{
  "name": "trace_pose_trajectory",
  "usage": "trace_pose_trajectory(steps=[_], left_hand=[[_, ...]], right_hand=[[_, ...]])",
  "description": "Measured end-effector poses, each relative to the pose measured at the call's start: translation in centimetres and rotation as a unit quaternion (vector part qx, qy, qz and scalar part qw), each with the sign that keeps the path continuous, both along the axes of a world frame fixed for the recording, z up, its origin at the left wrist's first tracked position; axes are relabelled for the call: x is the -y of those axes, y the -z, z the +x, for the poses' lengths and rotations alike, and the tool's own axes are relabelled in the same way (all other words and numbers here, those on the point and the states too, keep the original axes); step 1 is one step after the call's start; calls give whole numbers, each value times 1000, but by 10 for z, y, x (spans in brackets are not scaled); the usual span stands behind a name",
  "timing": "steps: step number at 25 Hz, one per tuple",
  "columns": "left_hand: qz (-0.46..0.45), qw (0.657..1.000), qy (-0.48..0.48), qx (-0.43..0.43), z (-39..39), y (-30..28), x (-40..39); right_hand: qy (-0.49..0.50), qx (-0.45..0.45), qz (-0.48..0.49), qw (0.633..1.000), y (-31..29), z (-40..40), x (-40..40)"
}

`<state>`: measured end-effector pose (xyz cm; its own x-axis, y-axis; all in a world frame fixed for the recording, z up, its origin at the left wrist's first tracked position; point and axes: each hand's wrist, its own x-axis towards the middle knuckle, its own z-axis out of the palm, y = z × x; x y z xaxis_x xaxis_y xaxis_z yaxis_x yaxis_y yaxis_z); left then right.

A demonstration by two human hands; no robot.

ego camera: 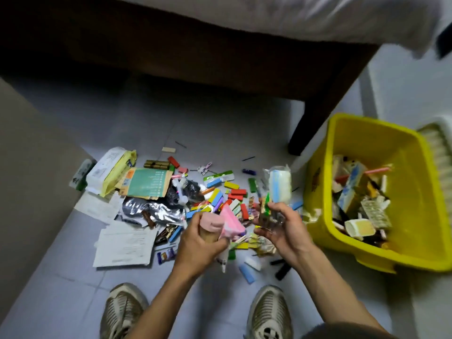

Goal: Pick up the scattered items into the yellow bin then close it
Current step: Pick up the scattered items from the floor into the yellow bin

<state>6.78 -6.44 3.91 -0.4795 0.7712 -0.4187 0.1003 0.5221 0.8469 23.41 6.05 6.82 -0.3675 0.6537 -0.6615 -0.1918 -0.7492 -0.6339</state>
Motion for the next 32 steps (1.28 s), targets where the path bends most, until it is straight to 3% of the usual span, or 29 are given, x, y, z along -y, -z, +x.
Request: trace_pose_trajectory(steps=[4,7,9,12,15,19,26,30,32], left_hand=[[88,993,13,82,78,-78,-91],[72,985,88,128,141,-122,-148],[67,979,129,143,164,-142,-165],[76,979,105,156,156,-145,-154],[25,983,59,171,126,-122,-125],[3,986,-23,168,80,-76,-93],[-61,989,-129,34,-51,-3,-65],[-160,959,-191,-138,-159,37,-49],[-180,945,-205,-182,-198,52,-40]], right_hand=[[109,78,59,989,-59,73,-25],[144,231,123,954,-91,116,-47],[157,287,176,928,-106,135,-61],[108,326,223,912,-117,138,-67],[33,344,295,891,-106,110,-55],[-102,280,304,905,-73,43,-27],[-306,252,262,880,6,-71,-8],[-408,269,291,822,57,-145,-14],[-454,277,349,772,75,-180,-17]])
